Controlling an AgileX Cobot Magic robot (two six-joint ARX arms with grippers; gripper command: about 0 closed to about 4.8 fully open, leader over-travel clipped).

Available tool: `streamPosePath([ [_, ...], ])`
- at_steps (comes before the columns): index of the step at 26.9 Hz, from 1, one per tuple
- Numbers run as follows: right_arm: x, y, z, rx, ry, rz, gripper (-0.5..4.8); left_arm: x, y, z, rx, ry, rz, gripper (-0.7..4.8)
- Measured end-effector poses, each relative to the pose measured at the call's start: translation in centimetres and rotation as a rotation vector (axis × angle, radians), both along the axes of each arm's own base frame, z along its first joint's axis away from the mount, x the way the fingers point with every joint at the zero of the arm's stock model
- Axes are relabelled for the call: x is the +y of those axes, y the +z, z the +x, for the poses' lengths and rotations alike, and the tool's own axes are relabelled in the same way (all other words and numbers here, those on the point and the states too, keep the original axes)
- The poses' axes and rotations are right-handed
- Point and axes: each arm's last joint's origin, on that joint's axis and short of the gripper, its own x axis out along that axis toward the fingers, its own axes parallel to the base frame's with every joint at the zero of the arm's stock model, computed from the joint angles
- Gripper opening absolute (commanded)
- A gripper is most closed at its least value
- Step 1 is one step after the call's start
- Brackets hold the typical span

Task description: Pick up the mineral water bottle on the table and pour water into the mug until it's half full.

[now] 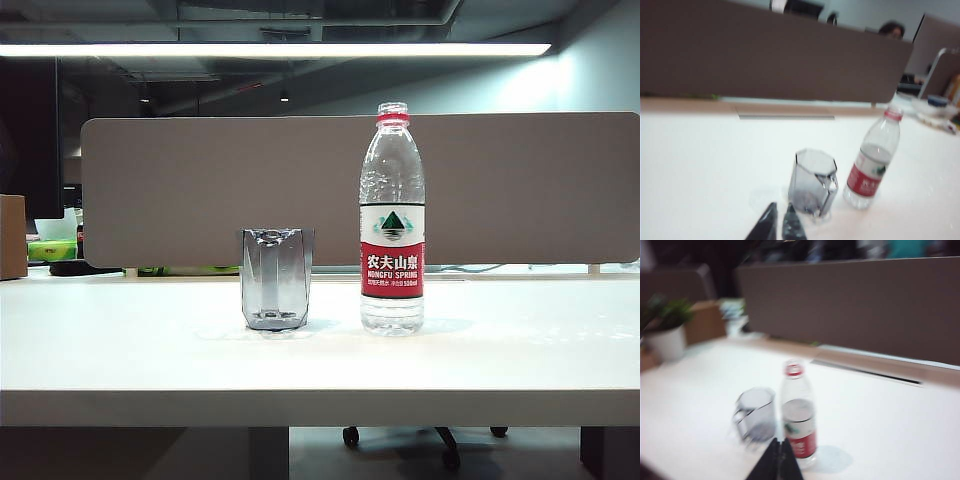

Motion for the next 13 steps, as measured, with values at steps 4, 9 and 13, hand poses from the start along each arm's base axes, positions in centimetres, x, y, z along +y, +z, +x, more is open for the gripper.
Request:
streamPosePath([
  [4, 0.4, 2.7, 3.2, 0.052, 0.098, -0.157, 1.6, -0.3, -0.6, 1.5, 0.111, -0.094, 0.021, 0.21],
  [9, 1.7, 2.5, 7.7, 0.097, 0.117, -0.26, 1.86, -0.6, -1.0, 2.4, 0.154, -0.193, 0.05, 0.21],
  [13, 5.3, -2.8, 13.3, 0.177, 0.209, -0.279, 2.26, -0.6, -1.0, 2.5, 0.153, -0.193, 0.056, 0.21],
])
